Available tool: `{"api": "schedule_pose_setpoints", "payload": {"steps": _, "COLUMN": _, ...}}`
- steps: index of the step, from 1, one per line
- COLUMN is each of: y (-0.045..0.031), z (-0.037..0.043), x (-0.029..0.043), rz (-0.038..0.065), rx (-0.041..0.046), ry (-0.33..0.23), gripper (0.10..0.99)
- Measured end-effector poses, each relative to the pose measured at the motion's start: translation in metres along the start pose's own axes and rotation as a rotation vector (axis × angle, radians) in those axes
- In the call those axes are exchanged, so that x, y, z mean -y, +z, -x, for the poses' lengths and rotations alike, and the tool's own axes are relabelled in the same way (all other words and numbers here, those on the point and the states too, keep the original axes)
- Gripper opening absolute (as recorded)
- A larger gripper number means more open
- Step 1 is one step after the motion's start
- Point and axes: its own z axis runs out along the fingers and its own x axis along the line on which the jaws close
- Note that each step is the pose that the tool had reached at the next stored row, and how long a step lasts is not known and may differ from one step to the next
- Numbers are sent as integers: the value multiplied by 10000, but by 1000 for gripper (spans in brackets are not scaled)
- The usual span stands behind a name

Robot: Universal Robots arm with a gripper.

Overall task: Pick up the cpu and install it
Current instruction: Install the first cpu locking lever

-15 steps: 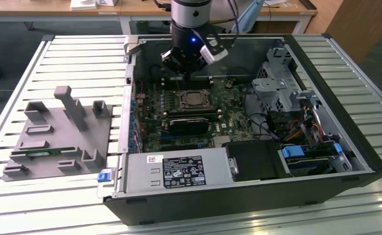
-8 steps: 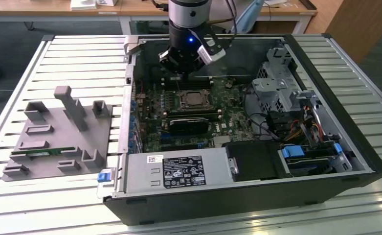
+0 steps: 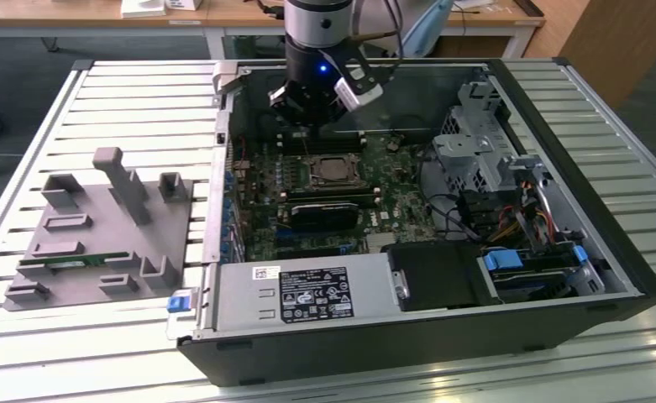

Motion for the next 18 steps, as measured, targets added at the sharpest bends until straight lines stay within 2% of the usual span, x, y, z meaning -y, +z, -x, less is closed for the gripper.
{"api": "schedule_pose_setpoints", "payload": {"steps": 18, "y": 2, "z": -241, "x": -29, "rz": -1, "rx": 0, "ry": 0, "gripper": 106}}
